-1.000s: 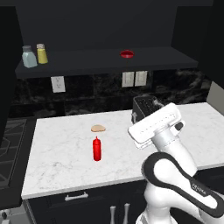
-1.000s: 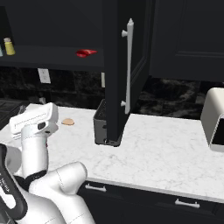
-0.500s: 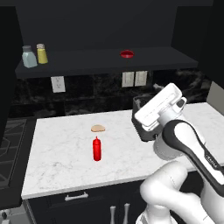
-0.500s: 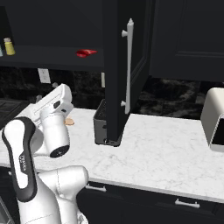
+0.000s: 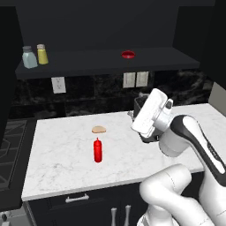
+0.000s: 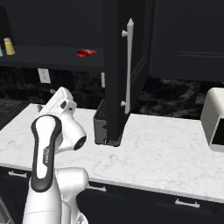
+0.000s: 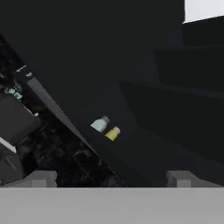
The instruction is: Put the shaker and condiment bottle from the counter next to their counterparts in the cabinet.
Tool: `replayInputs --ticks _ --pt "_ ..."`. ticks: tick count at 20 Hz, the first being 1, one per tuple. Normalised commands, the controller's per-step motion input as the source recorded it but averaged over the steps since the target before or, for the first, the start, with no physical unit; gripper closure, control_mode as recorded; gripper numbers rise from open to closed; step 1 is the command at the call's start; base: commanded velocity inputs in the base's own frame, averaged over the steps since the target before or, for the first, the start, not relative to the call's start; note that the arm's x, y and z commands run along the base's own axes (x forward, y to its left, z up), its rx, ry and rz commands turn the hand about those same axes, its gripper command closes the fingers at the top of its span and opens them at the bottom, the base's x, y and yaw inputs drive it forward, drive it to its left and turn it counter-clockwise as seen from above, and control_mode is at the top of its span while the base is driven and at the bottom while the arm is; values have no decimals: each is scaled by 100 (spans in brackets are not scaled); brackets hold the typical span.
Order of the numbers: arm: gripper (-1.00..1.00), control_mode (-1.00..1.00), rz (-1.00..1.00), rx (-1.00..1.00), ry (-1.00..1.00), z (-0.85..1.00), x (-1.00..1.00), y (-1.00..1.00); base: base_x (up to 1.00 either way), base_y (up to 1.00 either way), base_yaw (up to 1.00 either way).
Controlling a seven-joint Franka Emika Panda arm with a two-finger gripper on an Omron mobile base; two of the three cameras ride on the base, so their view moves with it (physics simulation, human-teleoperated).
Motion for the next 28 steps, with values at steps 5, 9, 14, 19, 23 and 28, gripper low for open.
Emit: replayInputs --ticks 5,9,14,19,23,28 --pt "-100 -100 41 -7 0 -11 17 -70 0 0 0" --pt "-100 -100 37 -17 0 0 -10 -39 0 0 0" --pt "-100 -100 28 -42 6 -6 -52 3 0 0 0" --pt "-100 -100 14 -44 -1 -16 -94 23 0 0 0" --pt "-100 -100 0 -35 -2 -13 -63 21 0 0 0" --pt "-100 -100 -3 0 0 -20 9 -2 0 0 0"
